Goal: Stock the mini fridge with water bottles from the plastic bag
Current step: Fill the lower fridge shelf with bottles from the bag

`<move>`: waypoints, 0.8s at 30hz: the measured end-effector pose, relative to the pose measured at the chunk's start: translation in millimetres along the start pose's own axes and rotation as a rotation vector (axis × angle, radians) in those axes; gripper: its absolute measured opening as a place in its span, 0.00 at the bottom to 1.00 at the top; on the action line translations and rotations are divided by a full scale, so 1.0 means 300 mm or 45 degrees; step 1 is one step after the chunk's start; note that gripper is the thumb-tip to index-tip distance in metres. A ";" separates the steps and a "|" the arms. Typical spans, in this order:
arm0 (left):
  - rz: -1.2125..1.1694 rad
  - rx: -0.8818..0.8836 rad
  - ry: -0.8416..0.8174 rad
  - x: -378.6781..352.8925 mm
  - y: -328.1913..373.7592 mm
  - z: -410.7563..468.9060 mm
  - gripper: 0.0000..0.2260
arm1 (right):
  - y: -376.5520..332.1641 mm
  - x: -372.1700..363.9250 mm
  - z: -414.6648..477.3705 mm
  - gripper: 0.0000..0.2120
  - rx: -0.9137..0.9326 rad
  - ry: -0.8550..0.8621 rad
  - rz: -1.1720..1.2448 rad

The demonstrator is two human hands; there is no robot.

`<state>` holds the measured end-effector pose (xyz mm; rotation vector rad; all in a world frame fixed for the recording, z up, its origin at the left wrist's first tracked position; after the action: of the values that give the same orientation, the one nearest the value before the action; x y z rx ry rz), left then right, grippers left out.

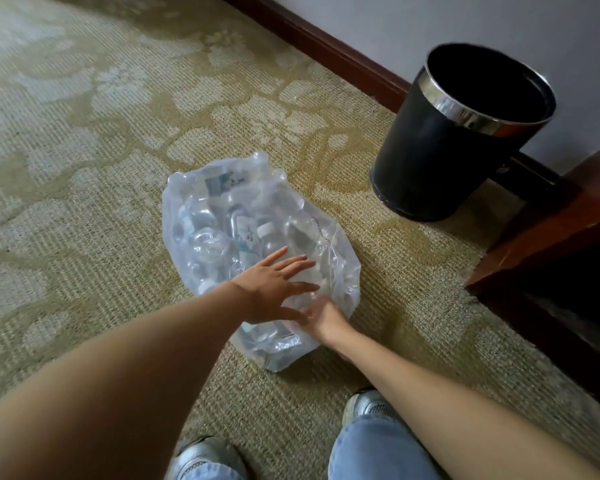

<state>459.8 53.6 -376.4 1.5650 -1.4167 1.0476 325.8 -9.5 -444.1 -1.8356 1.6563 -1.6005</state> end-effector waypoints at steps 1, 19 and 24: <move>-0.018 0.006 0.005 0.005 -0.006 0.005 0.27 | 0.002 0.003 -0.024 0.17 0.004 0.122 0.183; -0.337 0.271 -0.204 0.144 0.206 0.205 0.38 | 0.037 0.204 -0.236 0.27 -0.322 1.130 1.135; -0.340 0.237 -0.124 0.274 0.235 0.191 0.37 | 0.038 0.332 -0.331 0.25 -0.325 1.140 1.228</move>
<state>397.9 -36.1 -320.2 1.9029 -1.1574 0.9738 220.6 -45.2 -357.1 -0.0720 2.5568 -1.7799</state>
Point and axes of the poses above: each hand's wrist, its own z-axis towards the middle knuckle, its own x-axis out of the back of the hand, y = z × x, the point moved 1 cm from there along z, towards the middle knuckle, and after that the axes turned 15 degrees about x, right-handed, at the moved point
